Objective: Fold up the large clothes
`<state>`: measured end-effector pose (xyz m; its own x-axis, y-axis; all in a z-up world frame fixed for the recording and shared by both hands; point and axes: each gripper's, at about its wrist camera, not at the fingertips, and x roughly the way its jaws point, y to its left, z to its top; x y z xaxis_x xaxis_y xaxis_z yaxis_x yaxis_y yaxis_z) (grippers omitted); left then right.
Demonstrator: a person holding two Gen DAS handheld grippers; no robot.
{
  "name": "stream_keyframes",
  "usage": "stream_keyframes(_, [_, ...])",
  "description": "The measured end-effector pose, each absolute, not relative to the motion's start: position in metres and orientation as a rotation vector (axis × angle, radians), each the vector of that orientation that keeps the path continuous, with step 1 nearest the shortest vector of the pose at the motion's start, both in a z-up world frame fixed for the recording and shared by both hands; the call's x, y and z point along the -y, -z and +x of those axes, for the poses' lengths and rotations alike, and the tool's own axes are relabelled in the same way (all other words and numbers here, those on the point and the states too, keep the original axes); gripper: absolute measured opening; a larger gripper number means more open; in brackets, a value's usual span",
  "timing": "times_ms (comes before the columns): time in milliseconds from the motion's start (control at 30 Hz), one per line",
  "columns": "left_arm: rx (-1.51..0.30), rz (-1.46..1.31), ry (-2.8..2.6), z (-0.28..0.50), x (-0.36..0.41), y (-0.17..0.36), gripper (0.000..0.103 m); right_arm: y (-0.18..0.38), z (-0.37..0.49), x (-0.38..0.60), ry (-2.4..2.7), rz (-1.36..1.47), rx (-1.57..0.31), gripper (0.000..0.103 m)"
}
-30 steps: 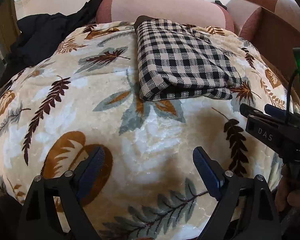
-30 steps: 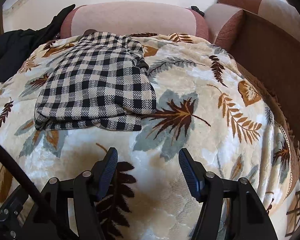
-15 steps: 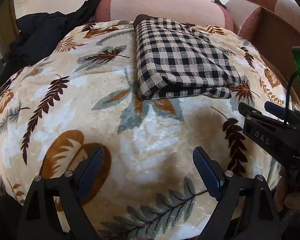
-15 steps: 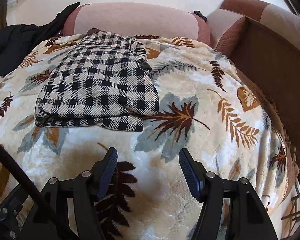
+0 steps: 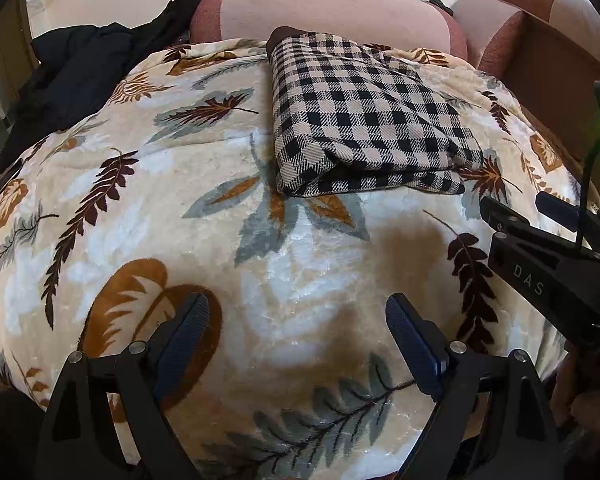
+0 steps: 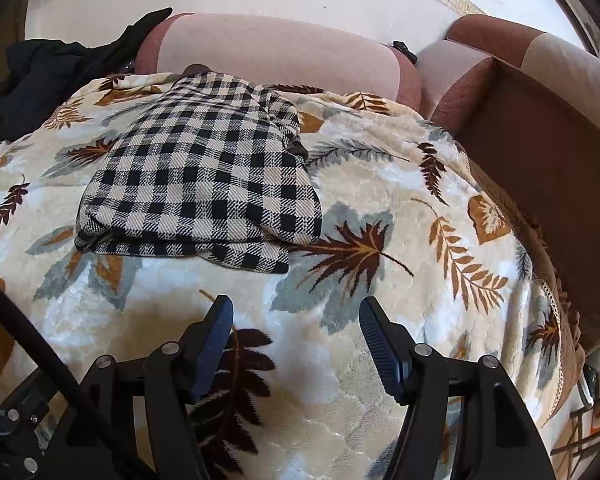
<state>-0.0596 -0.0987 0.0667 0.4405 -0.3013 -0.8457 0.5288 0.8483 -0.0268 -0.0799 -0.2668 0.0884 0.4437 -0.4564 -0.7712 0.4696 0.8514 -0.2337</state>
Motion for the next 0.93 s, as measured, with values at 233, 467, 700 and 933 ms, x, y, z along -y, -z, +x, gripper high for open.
stream_keyframes(233, [-0.988, 0.259, 0.521, -0.0592, 0.0981, -0.0658, 0.089, -0.0881, -0.0792, 0.2645, 0.570, 0.010, -0.951, 0.070])
stream_keyframes(467, [-0.988, 0.258, 0.520, -0.0595, 0.0978, -0.0657, 0.089, -0.0881, -0.0793, 0.2644, 0.570, 0.010, -0.951, 0.071])
stream_keyframes(700, [-0.987, 0.267, 0.516, -0.0601, 0.0980, -0.0626, 0.089, -0.0891, -0.0794, 0.2630, 0.569, 0.012, -0.944, 0.071])
stream_keyframes(933, [-0.985, 0.263, 0.508, -0.0610, 0.0992, -0.0621, 0.089, -0.0877, -0.0787, 0.2621, 0.566, 0.006, -0.951, 0.071])
